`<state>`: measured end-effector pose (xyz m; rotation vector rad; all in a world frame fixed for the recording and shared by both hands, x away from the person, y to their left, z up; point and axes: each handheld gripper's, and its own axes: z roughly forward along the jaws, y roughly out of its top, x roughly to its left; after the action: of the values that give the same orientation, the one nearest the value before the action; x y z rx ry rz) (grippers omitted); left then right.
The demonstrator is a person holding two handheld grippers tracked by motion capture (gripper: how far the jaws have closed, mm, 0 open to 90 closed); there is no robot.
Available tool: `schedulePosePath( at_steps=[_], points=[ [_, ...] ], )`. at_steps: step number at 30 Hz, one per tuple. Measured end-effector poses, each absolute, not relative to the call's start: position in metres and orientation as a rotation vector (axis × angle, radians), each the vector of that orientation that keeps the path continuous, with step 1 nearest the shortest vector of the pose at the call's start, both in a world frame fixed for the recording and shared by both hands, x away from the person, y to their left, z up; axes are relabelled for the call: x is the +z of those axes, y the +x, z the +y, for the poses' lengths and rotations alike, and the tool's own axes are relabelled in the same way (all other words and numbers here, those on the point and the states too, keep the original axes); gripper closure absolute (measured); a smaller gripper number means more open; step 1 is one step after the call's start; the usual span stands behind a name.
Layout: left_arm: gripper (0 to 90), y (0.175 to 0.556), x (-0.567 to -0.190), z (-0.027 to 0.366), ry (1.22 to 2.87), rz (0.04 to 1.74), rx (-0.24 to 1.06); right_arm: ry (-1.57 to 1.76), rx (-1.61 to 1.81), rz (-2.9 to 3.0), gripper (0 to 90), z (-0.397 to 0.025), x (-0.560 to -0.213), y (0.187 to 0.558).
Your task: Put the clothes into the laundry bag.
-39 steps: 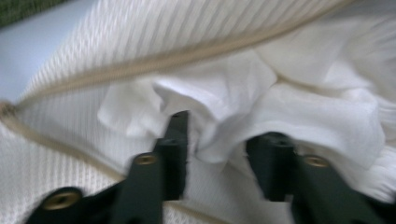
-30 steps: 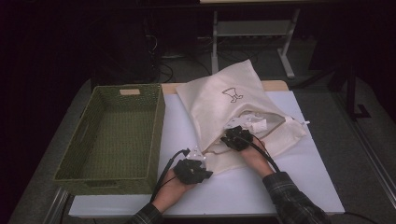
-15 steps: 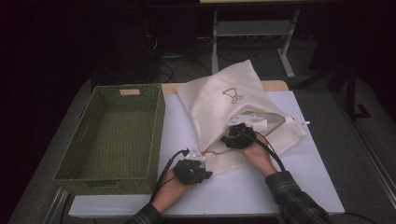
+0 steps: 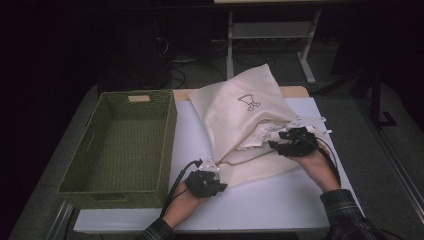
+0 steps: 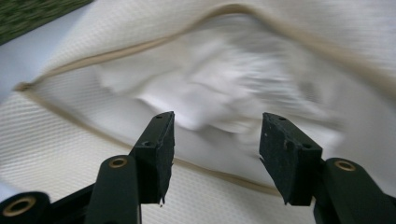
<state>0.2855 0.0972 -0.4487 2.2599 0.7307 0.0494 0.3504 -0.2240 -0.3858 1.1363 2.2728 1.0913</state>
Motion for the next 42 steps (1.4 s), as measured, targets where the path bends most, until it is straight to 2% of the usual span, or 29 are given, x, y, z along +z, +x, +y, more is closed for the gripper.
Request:
schedulePosePath(
  at_steps=[3, 11, 22, 24, 25, 26, 27, 29, 33, 42],
  points=[
    [81.9, 0.285, -0.448, 0.097, 2.259, 0.734, 0.047, 1.147, 1.067, 2.272, 46.4, -0.243, -0.377, 0.355],
    [81.9, 0.285, -0.449, 0.097, 2.260, 0.735, 0.050, 1.075, 1.023, 2.275, 44.2, -0.256, -0.353, 0.371],
    [82.0, 0.285, -0.449, 0.097, 2.264, 0.733, 0.048, 1.017, 1.001, 2.345, 43.1, -0.244, -0.350, 0.399],
    [82.1, 0.285, -0.449, 0.097, 2.262, 0.734, 0.047, 1.007, 0.997, 2.358, 46.2, -0.241, -0.354, 0.405],
    [82.1, 0.285, -0.449, 0.097, 2.261, 0.736, 0.049, 1.002, 0.980, 2.371, 55.9, -0.238, -0.357, 0.408],
    [82.1, 0.285, -0.449, 0.097, 2.261, 0.736, 0.049, 1.001, 0.969, 2.378, 62.0, -0.237, -0.359, 0.408],
    [82.1, 0.285, -0.449, 0.098, 2.260, 0.735, 0.049, 1.001, 0.969, 2.378, 62.0, -0.237, -0.359, 0.408],
    [82.2, 0.285, -0.448, 0.099, 2.265, 0.731, 0.050, 0.997, 0.955, 2.385, 75.2, -0.238, -0.358, 0.403],
    [82.3, 0.286, -0.448, 0.099, 2.269, 0.729, 0.052, 0.991, 0.975, 2.378, 82.0, -0.242, -0.354, 0.392],
    [82.4, 0.284, -0.447, 0.098, 2.261, 0.734, 0.053, 0.937, 0.961, 2.437, 82.8, -0.256, -0.352, 0.352]
  ],
)
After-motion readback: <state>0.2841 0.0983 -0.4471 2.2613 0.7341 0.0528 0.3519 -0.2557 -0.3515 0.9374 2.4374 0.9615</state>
